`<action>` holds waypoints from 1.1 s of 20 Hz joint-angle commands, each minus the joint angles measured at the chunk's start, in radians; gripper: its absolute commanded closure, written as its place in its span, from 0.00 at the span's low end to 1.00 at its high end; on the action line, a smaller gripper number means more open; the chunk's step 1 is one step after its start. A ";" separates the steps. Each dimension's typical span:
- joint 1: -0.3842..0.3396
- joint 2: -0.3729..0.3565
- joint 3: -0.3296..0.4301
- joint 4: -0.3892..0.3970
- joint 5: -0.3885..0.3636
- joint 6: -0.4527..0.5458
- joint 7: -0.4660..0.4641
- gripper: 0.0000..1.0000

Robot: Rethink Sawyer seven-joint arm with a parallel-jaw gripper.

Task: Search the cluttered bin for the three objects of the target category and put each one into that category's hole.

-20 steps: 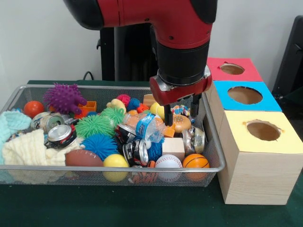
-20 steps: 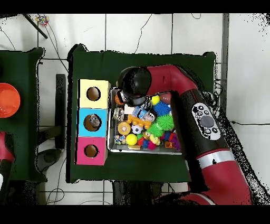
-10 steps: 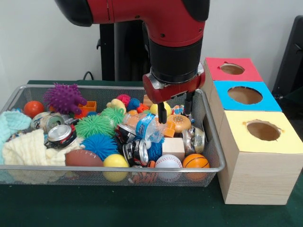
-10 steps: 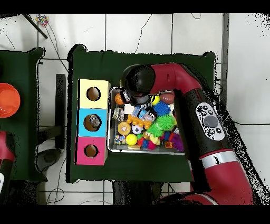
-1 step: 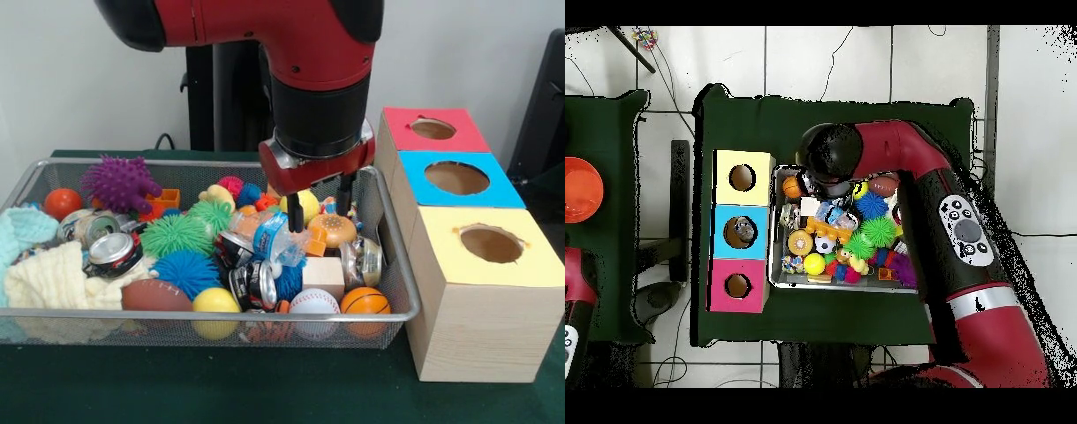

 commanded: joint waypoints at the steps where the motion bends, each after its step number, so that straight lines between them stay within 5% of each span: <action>1: -0.066 0.096 0.021 -0.001 -0.108 -0.002 -0.400 0.00; 22: -0.161 0.186 0.027 0.044 -0.181 -0.016 -0.459 0.00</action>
